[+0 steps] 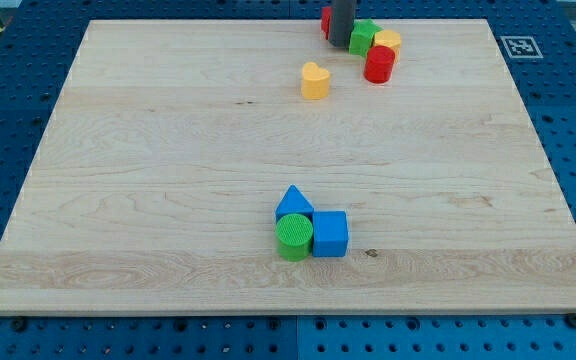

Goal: Slide the green star along with the yellow hexagon towards the center right

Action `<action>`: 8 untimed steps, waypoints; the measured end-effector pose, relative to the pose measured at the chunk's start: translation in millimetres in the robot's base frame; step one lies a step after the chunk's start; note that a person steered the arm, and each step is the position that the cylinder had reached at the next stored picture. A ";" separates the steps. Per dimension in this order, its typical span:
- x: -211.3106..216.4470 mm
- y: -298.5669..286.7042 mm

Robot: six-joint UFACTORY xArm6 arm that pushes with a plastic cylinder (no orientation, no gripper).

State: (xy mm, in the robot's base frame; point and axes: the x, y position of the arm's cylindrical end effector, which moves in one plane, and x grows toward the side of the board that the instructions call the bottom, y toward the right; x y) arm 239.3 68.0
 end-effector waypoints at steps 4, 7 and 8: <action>-6.4 40.7; -3.6 115.7; 3.9 135.0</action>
State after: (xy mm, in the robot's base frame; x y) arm 243.2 203.1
